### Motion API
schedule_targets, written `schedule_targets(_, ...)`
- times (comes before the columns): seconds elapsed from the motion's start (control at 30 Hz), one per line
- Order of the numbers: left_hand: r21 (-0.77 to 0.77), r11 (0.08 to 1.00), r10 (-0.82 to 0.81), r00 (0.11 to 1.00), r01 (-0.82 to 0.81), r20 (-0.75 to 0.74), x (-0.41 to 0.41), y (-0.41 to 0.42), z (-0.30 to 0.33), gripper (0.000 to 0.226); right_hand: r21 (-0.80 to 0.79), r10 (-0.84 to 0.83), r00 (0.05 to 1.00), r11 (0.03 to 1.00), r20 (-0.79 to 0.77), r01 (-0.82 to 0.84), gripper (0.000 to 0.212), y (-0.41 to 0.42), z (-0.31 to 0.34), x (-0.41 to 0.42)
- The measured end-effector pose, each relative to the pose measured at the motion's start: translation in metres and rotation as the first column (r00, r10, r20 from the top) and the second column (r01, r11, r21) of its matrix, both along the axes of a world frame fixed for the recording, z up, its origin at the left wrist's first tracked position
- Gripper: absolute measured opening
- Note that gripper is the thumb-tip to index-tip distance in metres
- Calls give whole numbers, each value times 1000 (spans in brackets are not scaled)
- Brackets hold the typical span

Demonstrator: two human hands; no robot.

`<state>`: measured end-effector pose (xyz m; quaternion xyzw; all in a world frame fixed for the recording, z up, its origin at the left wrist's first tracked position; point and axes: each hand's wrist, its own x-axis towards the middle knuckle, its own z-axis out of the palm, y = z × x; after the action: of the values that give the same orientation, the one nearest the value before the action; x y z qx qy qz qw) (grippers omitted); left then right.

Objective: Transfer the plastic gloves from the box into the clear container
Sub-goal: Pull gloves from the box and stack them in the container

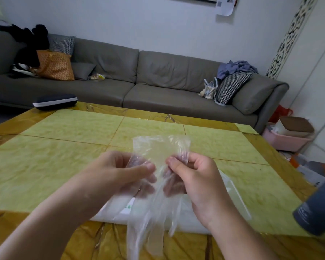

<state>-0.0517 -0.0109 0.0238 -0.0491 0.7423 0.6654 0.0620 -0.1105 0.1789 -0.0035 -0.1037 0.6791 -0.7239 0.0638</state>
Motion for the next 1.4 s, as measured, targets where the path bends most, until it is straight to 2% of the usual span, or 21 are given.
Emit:
schedule_targets(0.07, -42, 996, 77, 997, -78, -32, -2, -1, -1, 16, 26, -36, 999, 999, 4, 35, 16, 10, 2, -2)
schedule_targets(0.13, -89, 983, 153, 986, -159, -64, -3, -3, -3, 10, 69, -56, 998, 996, 23, 54, 15, 25, 7, -9)
schedule_targets(0.2, -125, 976, 167, 982, -178, -89, -3, -3, -4, 8, 133, 17, 997, 991, 76, -27, 12, 40, 14, -15)
schedule_targets(0.27, -161, 983, 74, 993, -88, -86, -4, 0, -3, 8, 210, 145, 982, 963, 124, -169, 18, 52, 21, -19)
schedule_targets(0.33, -189, 979, -82, 996, 71, -47, -5, 6, -2, 8, 316, 266, 956, 903, 124, -292, 31, 60, 24, -22)
schedule_targets(0.37, -207, 967, -158, 987, 150, -21, -6, 10, -3, 8, 360, 320, 941, 870, 109, -337, 33, 62, 24, -23)
schedule_targets(0.43, -256, 938, -239, 971, 233, 9, -8, 14, -4, 8, 382, 375, 925, 848, 59, -368, 22, 63, 22, -25)
schedule_targets(0.5, -302, 941, -170, 985, 152, -32, -11, 14, -5, 9, 348, 288, 958, 896, 16, -275, 10, 69, 20, -29)
schedule_targets(0.57, -290, 954, 37, 990, -76, -139, -16, 12, -7, 9, 326, 118, 993, 939, -14, -107, 7, 80, 18, -35)
schedule_targets(0.63, -295, 899, 243, 929, -324, -279, -18, 8, -11, 10, 298, -60, 998, 953, -10, 60, 9, 93, 12, -42)
schedule_targets(0.7, -333, 796, 341, 829, -505, -444, -18, 10, -11, 13, 291, -196, 981, 938, 2, 187, 13, 103, 2, -50)
schedule_targets(0.77, -367, 749, 272, 761, -552, -590, -15, 23, -3, 14, 326, -252, 968, 915, 3, 237, 17, 106, -8, -54)
schedule_targets(0.83, -471, 745, 77, 763, -472, -642, -15, 49, 6, 17, 384, -251, 968, 892, -20, 240, 23, 105, -15, -55)
schedule_targets(0.87, -559, 730, -33, 796, -394, -605, -19, 64, 7, 18, 420, -246, 969, 876, -38, 239, 26, 104, -18, -54)
schedule_targets(0.93, -747, 634, -215, 882, -201, -420, -35, 94, -3, 21, 507, -235, 968, 827, -83, 244, 27, 100, -22, -53)
schedule_targets(1.03, -870, 491, -257, 961, 35, -106, -62, 120, -38, 28, 630, -229, 963, 729, -143, 267, 20, 98, -27, -52)
schedule_targets(1.13, -854, 469, -266, 958, 226, 107, -77, 127, -62, 29, 722, -198, 956, 627, -217, 294, 20, 99, -35, -55)
schedule_targets(1.27, -794, 468, -320, 912, 389, 258, -88, 127, -68, 41, 831, -158, 946, 452, -282, 323, 27, 101, -39, -62)
schedule_targets(1.4, -762, 397, -356, 851, 512, 387, -99, 131, -66, 48, 893, -103, 958, 344, -269, 288, 39, 101, -39, -64)
